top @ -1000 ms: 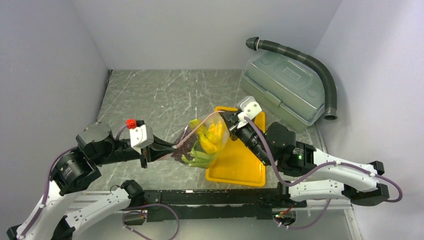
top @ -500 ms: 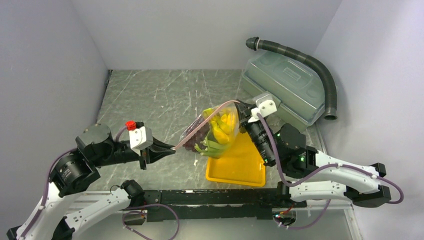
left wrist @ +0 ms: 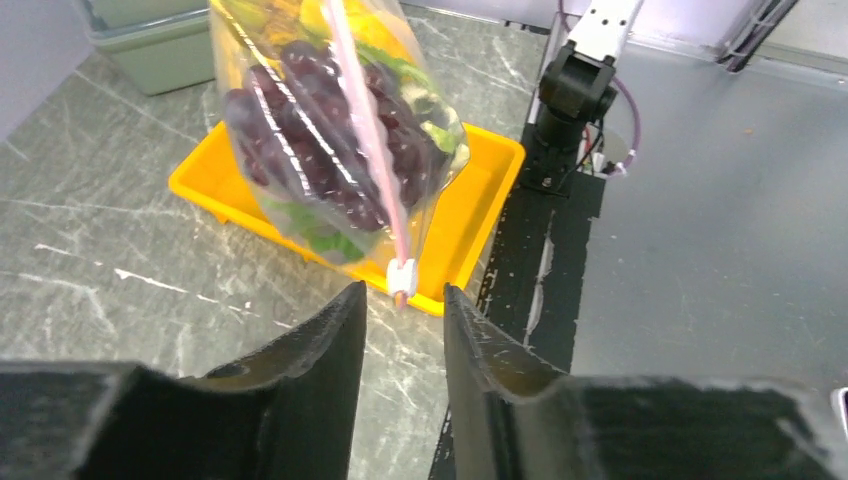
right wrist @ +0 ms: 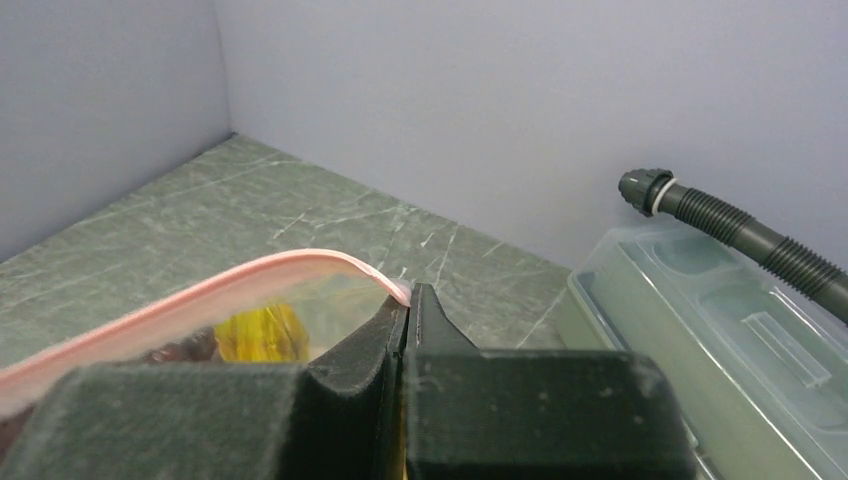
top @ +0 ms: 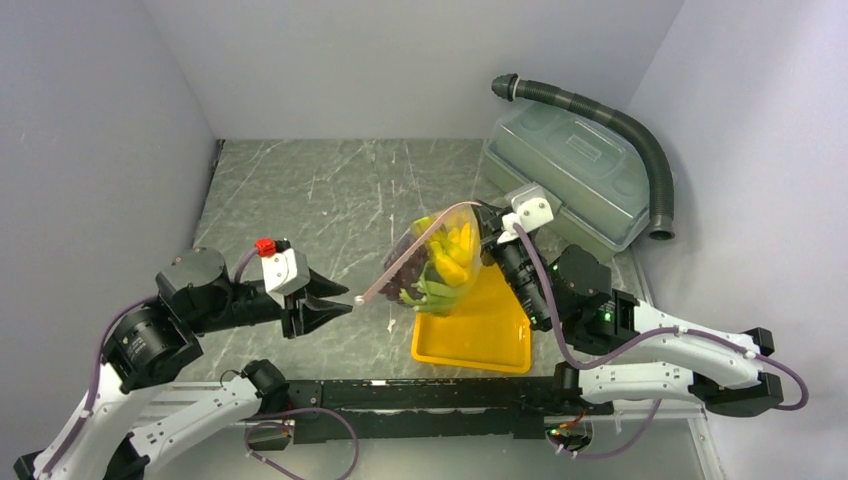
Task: Place the food in the zip-top bag and seal the zipper
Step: Zip the zipper food storage bag at the center of the board, then place the zipper food storage bag at the center of the board.
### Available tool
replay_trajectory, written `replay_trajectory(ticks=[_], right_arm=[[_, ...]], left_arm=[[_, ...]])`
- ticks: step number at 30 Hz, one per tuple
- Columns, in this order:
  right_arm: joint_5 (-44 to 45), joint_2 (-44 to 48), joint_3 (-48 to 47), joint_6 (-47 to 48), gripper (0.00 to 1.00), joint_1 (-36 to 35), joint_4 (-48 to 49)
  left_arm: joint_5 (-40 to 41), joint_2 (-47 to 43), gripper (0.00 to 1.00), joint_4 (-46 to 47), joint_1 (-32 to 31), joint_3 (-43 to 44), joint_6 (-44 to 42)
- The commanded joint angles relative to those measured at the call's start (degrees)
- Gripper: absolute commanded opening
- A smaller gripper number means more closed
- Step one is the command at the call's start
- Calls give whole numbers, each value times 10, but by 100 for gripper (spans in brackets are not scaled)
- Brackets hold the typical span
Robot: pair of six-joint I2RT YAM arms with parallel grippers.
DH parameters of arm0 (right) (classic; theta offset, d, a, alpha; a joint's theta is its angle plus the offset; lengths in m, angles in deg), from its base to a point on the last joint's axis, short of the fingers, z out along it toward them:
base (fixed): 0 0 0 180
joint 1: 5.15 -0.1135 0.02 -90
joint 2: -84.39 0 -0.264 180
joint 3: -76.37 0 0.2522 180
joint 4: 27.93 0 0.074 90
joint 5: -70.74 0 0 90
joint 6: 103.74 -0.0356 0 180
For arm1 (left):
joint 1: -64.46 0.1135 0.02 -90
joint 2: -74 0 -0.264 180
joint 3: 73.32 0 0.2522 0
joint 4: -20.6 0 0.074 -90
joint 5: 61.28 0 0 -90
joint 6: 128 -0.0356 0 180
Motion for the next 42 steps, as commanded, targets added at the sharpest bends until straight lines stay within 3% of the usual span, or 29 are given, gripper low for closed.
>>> replay_trajectory(ticks=[1, 6, 11, 18, 22, 29, 42], right_arm=[[7, 15, -52, -16, 0, 10, 12], [-23, 11, -70, -28, 0, 10, -20], [-41, 9, -79, -36, 0, 10, -57], [-59, 5, -89, -43, 0, 10, -86], [-75, -8, -92, -53, 0, 10, -96], [-128, -44, -116, -98, 0, 10, -111], [-163, -80, -180, -126, 0, 10, -158]], left_arm=[[50, 15, 44, 6, -1, 5, 21], [137, 35, 61, 13, -2, 23, 20], [123, 47, 73, 47, -2, 32, 17], [78, 71, 99, 92, -2, 43, 40], [36, 88, 100, 123, -2, 61, 84], [43, 125, 100, 142, -2, 86, 142], [77, 159, 100, 133, -2, 68, 84]])
